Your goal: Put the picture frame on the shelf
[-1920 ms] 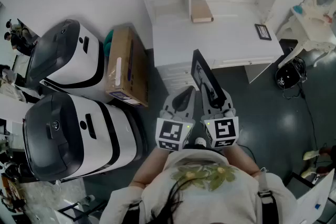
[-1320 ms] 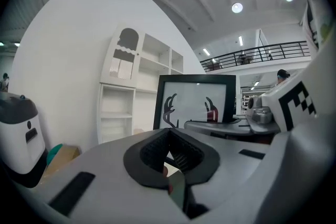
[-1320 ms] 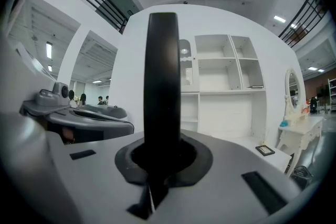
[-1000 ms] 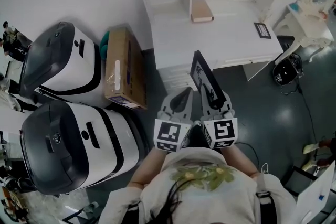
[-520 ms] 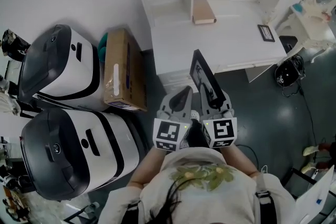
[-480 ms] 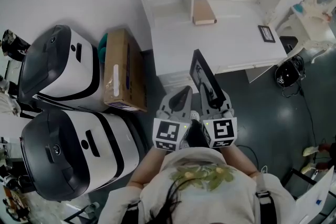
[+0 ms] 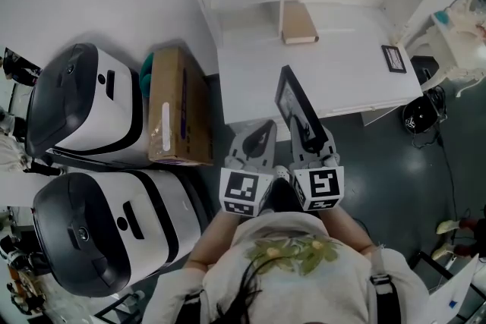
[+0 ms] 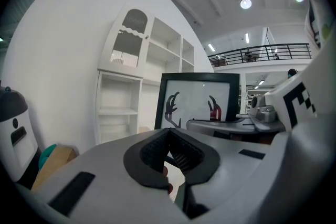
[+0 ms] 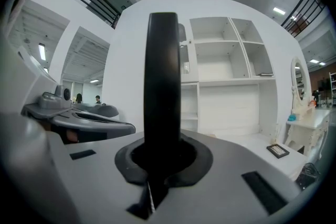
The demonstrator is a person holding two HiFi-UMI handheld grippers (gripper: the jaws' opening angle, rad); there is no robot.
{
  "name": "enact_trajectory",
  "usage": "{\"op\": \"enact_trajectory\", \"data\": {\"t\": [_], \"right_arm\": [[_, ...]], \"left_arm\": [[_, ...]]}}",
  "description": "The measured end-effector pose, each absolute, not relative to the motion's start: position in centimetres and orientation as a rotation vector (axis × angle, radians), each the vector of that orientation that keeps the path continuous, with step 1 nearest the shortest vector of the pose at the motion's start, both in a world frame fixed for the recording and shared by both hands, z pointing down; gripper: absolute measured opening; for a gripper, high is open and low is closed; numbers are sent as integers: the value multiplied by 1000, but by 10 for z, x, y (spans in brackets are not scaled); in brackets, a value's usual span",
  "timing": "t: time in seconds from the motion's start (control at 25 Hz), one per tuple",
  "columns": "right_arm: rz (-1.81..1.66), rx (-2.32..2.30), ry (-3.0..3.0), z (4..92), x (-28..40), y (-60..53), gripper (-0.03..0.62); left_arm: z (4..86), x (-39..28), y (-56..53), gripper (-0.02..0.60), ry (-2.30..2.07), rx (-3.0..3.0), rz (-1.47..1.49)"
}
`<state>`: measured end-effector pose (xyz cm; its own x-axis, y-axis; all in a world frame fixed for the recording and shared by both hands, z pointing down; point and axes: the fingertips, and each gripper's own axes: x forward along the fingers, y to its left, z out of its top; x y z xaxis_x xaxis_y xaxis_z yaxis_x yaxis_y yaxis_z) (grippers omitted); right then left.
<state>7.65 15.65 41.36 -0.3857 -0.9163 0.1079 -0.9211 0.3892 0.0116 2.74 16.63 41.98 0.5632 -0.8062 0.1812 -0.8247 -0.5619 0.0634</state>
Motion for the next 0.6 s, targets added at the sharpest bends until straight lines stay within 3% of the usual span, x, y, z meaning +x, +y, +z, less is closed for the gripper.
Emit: {"op": "enact_trajectory", "data": {"t": [0.6], "right_arm": [[91,1612,-2607,410,97,70,35]], "left_arm": [[417,51,84,28,-1465,2617,227]]}}
